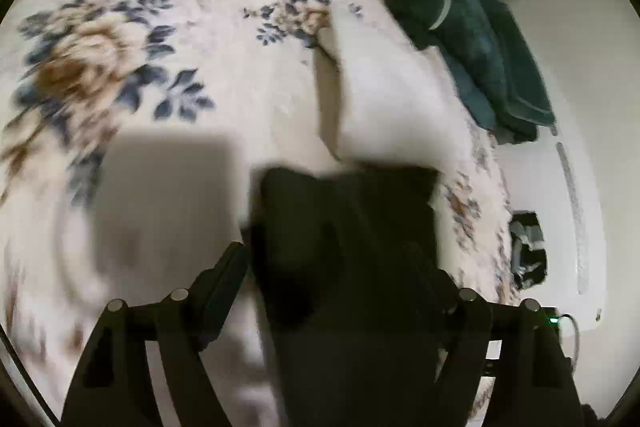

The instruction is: Fold small clothes

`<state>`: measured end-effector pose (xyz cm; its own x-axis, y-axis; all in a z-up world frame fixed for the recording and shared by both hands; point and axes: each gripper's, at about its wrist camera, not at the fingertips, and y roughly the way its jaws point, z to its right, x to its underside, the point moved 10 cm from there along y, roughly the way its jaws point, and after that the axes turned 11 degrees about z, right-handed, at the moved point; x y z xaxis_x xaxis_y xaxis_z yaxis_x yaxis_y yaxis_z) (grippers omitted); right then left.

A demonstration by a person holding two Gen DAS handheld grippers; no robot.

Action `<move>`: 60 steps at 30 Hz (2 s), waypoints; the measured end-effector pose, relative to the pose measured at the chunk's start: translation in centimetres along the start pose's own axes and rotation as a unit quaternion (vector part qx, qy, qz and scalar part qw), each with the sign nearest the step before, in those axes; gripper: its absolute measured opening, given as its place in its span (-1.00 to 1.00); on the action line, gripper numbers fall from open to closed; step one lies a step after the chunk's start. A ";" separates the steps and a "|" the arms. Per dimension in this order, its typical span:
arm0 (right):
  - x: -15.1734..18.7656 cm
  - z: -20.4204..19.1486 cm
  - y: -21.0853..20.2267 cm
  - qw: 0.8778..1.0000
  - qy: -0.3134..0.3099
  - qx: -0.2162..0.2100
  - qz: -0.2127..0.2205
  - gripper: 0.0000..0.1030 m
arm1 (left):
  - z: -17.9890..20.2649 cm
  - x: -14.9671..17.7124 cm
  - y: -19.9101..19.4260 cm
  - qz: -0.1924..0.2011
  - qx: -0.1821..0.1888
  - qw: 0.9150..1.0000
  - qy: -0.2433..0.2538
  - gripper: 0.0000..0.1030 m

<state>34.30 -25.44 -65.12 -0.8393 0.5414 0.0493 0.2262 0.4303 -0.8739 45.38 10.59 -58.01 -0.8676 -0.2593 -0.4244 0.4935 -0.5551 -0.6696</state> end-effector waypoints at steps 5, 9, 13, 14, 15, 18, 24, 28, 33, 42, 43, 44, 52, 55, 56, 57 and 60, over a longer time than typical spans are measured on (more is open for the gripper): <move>9.2 3.9 -0.7 0.998 0.004 0.000 -0.065 0.06 | 0.8 9.8 -7.4 -0.025 -0.037 0.999 0.000 0.49; 17.2 8.2 -1.1 0.994 -0.001 0.019 -0.112 0.06 | 0.2 20.6 -11.5 -0.084 -0.081 0.993 -0.011 0.49; 23.6 11.6 -0.8 0.990 -0.010 0.028 -0.140 0.06 | -1.5 30.7 -14.7 -0.135 -0.122 0.983 -0.029 0.49; 24.7 12.5 -0.7 0.989 -0.009 0.031 -0.144 0.06 | -2.1 33.2 -15.3 -0.148 -0.129 0.980 -0.036 0.49; 25.8 13.2 -0.3 0.988 -0.009 0.034 -0.148 0.06 | -2.2 34.3 -15.6 -0.153 -0.133 0.978 -0.040 0.49; 28.1 14.8 0.3 0.987 -0.004 0.039 -0.153 0.06 | -2.5 37.1 -16.1 -0.158 -0.143 0.976 -0.052 0.49; 31.4 15.4 1.0 0.987 -0.009 0.036 -0.156 0.06 | -0.8 39.2 -15.4 -0.145 -0.156 0.977 -0.019 -0.20; 32.1 14.5 1.7 0.988 -0.019 0.044 -0.147 0.06 | -0.4 39.0 -15.4 -0.130 -0.164 0.978 -0.002 -0.84; 33.0 14.1 1.7 0.989 -0.033 0.041 -0.138 -0.20 | 0.2 38.1 -18.2 -0.108 -0.123 0.986 -0.018 -0.86; 34.5 13.7 2.9 0.986 -0.028 0.032 -0.164 -0.04 | -1.2 38.3 -18.2 -0.123 -0.103 0.986 -0.053 -0.55; 34.6 13.7 3.0 0.985 -0.028 0.027 -0.167 -0.03 | -1.6 38.3 -18.5 -0.123 -0.099 0.985 -0.067 -0.21; 34.6 13.5 3.3 0.985 -0.029 0.021 -0.169 -0.03 | -2.0 38.4 -18.8 -0.118 -0.097 0.985 -0.079 -0.03; 34.8 11.6 5.3 0.978 -0.010 -0.062 -0.198 -0.03 | -2.0 41.8 -15.8 -0.169 -0.064 0.980 -0.087 0.33; 34.9 11.3 4.9 0.981 -0.005 -0.063 -0.183 -0.44 | -1.4 41.8 -16.0 -0.162 -0.089 0.981 -0.058 -0.03; 35.0 11.2 4.6 0.981 -0.004 -0.064 -0.182 -0.72 | -1.3 42.0 -16.3 -0.161 -0.101 0.980 -0.051 -0.34; 35.1 10.9 3.9 0.981 -0.002 -0.073 -0.180 -0.72 | -1.2 42.2 -16.5 -0.164 -0.103 0.980 -0.053 -0.74; 35.3 10.3 2.2 0.982 -0.003 -0.083 -0.171 -0.76 | -0.5 42.2 -17.3 -0.156 -0.105 0.980 -0.066 -0.84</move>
<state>0.08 -12.84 -70.24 -0.8832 0.3409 0.3221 0.0084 0.6982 -0.7159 0.30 9.66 -64.65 -0.9716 -0.2118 -0.1060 0.1937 -0.4529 -0.8703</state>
